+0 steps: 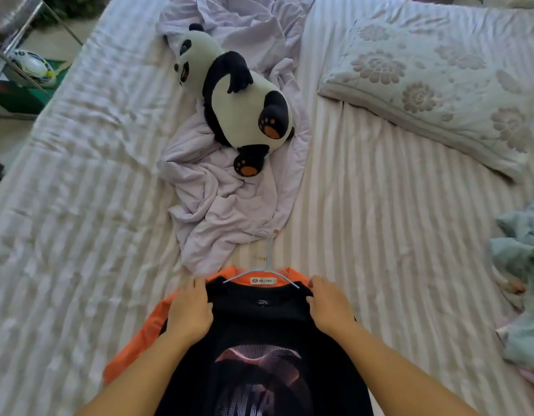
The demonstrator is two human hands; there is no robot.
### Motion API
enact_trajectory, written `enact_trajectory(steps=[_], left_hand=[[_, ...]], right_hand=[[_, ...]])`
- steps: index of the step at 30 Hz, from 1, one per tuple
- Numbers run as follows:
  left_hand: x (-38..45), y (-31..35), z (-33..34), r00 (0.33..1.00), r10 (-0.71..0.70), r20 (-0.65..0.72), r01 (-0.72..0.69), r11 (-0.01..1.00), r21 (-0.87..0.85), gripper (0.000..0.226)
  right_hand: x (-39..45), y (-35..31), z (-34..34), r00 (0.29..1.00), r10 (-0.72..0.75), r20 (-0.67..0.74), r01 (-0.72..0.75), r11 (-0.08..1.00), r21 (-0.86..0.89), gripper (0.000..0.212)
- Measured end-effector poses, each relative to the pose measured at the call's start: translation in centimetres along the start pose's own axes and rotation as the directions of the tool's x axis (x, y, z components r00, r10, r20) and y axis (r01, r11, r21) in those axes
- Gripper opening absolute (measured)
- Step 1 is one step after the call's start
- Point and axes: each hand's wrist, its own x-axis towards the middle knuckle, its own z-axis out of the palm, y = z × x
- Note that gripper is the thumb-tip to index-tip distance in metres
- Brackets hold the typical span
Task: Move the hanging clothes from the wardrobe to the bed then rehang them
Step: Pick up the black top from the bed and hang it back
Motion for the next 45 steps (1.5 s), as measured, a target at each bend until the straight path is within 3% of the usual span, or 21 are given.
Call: enact_trajectory(steps=[3, 6, 10, 13, 15, 18, 24, 32, 41, 45], left_hand=[[-0.2, 0.2, 0.6, 0.999, 0.004, 0.044, -0.009, 0.993, 0.117, 0.059], [-1.0, 0.1, 1.2, 0.998, -0.042, 0.039, 0.034, 0.982, 0.185, 0.072], [-2.5, -0.4, 1.3, 0.998, -0.018, -0.067, 0.030, 0.983, 0.183, 0.058], [-3.5, -0.7, 0.5, 0.981, 0.087, -0.172, -0.069, 0.992, 0.110, 0.019], [-4.5, -0.6, -0.9, 0.972, 0.117, -0.202, -0.114, 0.993, 0.027, 0.005], [-6.7, -0.1, -3.0, 0.952, 0.111, -0.285, -0.153, 0.979, -0.132, 0.009], [-12.5, 0.0, -5.7, 0.929, 0.121, -0.349, -0.230, 0.929, -0.290, 0.018], [-22.4, -0.2, -11.7, 0.913, 0.187, -0.363, -0.330, 0.862, -0.385, 0.022], [-34.2, -3.9, -16.6, 0.941, 0.185, -0.285, -0.286, 0.883, -0.371, 0.020], [-39.1, -4.0, -17.8, 0.937, 0.167, -0.307, -0.283, 0.878, -0.386, 0.022]], right_hand=[[-0.3, 0.3, 0.5, 1.000, -0.002, 0.009, 0.002, 0.999, 0.038, 0.024], [-1.1, 0.2, 0.8, 0.999, -0.013, -0.030, 0.019, 0.979, 0.205, 0.031], [-3.3, -0.1, 0.2, 0.994, -0.033, -0.107, 0.074, 0.913, 0.401, 0.037], [-5.3, -0.1, -0.5, 0.987, -0.037, -0.154, 0.101, 0.896, 0.432, 0.034], [-6.7, -0.3, -1.2, 0.982, -0.039, -0.185, 0.119, 0.890, 0.440, 0.030], [-9.2, -0.8, -2.3, 0.970, -0.037, -0.242, 0.140, 0.893, 0.427, 0.028], [-15.8, -2.3, -4.2, 0.935, -0.035, -0.353, 0.211, 0.854, 0.476, 0.028], [-25.5, -4.3, -7.3, 0.906, -0.015, -0.424, 0.226, 0.862, 0.453, 0.012], [-36.6, -6.8, -10.0, 0.911, -0.234, -0.341, 0.327, 0.913, 0.246, 0.014], [-40.4, -7.4, -11.5, 0.877, -0.349, -0.331, 0.414, 0.897, 0.152, 0.032]])
